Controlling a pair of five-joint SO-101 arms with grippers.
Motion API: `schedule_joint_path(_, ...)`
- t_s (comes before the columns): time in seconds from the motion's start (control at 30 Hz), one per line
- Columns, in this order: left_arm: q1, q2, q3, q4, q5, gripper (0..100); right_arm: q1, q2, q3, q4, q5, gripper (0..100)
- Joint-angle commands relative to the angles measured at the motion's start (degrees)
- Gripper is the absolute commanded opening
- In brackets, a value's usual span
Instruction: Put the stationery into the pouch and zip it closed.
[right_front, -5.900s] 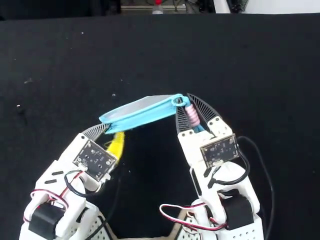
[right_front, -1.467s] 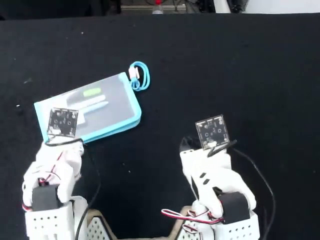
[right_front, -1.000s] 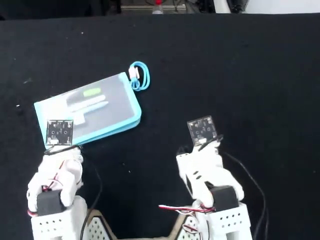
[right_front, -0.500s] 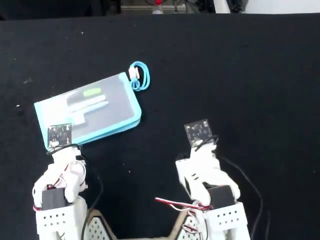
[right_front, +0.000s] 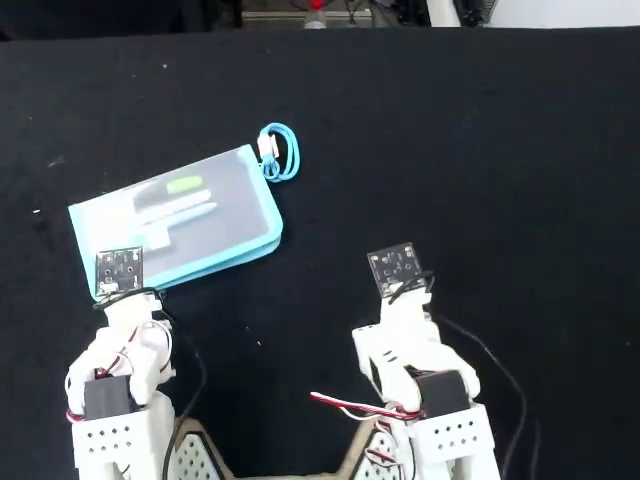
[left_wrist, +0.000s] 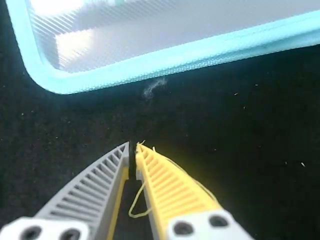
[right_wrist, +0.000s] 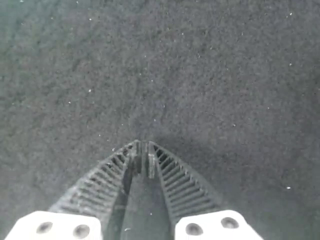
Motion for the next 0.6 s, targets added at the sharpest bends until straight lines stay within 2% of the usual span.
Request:
schedule_joint_path(0.0,-0.1,-0.4,1.4,-1.1,0.5,3,0.7,-0.4,0.0,0.3,-0.1,1.4)
schedule_joint_path(0.2,0.0,-0.6,1.4,-1.1,0.5,3,1.5,-7.8,-0.3,0.3,-0.1,1.4)
schedule_joint_path(0.37,0.2,-1.3,1.4,-1.1,0.5,3,8.2,-9.4,-0.4,4.0,-0.1,1.3)
schedule_joint_path(0.57,9.5,-1.3,1.4,-1.1,0.5,3,10.2,-9.6,-0.4,5.2,-0.1,1.2)
